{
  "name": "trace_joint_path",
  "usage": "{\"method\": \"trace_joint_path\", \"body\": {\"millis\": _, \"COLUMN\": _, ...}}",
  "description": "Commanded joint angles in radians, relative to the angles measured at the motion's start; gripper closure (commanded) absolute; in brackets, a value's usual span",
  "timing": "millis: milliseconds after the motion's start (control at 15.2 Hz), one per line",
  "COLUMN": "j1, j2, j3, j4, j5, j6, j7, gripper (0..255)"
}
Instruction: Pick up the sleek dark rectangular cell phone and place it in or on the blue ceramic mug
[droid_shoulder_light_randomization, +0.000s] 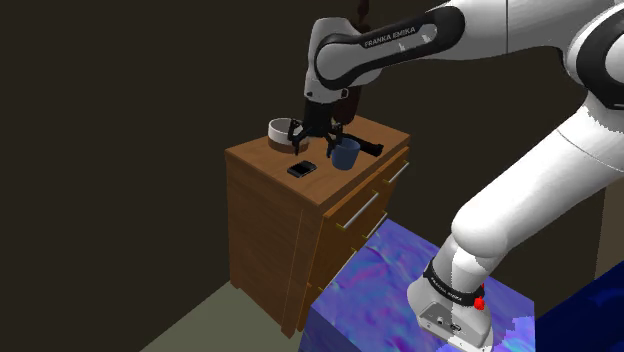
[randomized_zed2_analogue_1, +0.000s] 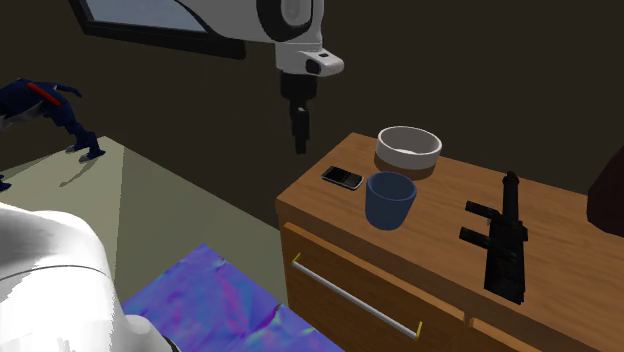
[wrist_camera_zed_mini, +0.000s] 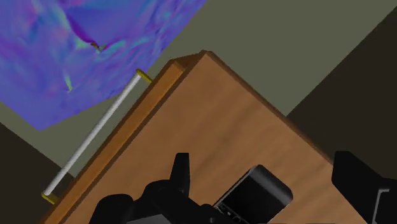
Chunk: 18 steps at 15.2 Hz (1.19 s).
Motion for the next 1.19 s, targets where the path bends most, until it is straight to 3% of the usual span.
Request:
{"method": "trace_joint_path", "body": {"millis": 0, "j1": -0.027, "j2": 0.079, "j3": 0.017, "j4": 0.034, "j5": -0.033, "j6": 0.045, "j7": 0.126, "gripper": 0}}
{"method": "trace_joint_path", "body": {"millis": 528, "j1": -0.086, "j2": 0.341, "j3": -0.007, "j4": 0.170, "j5": -0.176, "j6": 0.148, "j7": 0.568, "gripper": 0}}
{"method": "trace_joint_path", "body": {"millis": 1122, "j1": -0.084, "j2": 0.400, "j3": -0.017, "j4": 0.126, "j5": -0.205, "j6": 0.246, "j7": 0.598, "gripper": 0}}
